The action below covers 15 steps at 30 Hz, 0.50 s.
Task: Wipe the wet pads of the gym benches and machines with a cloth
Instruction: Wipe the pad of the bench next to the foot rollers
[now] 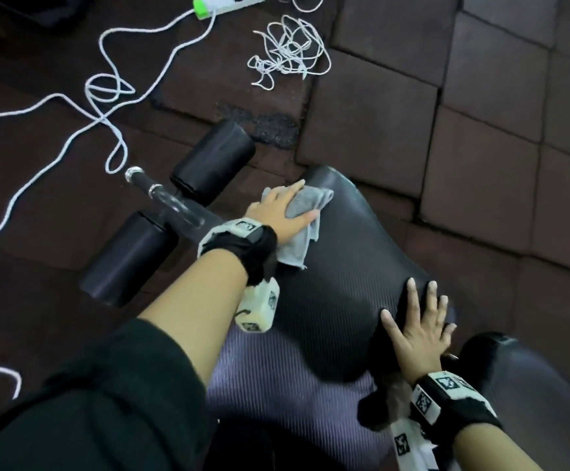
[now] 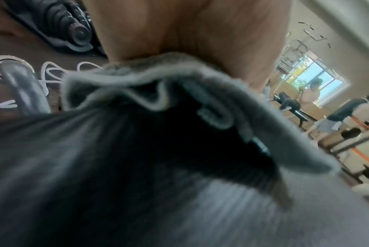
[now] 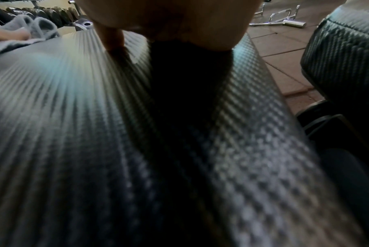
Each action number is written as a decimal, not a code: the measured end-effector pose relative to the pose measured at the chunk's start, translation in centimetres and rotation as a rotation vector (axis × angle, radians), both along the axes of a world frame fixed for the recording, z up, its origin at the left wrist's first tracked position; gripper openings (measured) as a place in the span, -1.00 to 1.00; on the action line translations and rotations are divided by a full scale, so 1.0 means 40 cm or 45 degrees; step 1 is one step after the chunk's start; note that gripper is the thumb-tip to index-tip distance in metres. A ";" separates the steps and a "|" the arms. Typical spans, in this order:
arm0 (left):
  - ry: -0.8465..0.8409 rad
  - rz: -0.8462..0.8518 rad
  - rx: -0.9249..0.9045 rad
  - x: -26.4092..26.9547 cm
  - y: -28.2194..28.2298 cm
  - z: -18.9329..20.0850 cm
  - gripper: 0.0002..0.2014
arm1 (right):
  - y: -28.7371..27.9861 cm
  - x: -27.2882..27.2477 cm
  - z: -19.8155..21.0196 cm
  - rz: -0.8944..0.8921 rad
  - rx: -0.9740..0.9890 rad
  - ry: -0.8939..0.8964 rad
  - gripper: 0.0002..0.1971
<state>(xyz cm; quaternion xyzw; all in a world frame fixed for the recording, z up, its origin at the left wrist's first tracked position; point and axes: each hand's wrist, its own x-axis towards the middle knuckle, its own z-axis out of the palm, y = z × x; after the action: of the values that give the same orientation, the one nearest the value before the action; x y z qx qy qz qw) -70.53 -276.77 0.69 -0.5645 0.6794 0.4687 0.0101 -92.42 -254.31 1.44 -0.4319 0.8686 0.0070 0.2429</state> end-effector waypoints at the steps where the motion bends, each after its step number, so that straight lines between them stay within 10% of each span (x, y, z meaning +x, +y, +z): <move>1: 0.034 0.018 0.000 0.018 0.013 -0.002 -0.34 | 0.000 0.000 0.001 -0.003 -0.002 -0.010 -0.18; 8: 0.148 0.251 0.132 0.206 0.158 -0.014 -0.27 | 0.003 0.002 0.002 0.018 0.012 -0.022 -0.19; 15: 0.181 0.208 0.056 0.009 -0.031 0.003 -0.46 | 0.002 0.003 0.003 0.022 0.036 -0.005 -0.21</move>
<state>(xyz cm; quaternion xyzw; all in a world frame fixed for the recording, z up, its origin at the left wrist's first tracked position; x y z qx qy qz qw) -70.17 -278.02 0.83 -0.5831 0.6197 0.5215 -0.0640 -92.29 -254.21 1.57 -0.4359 0.8641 0.0205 0.2508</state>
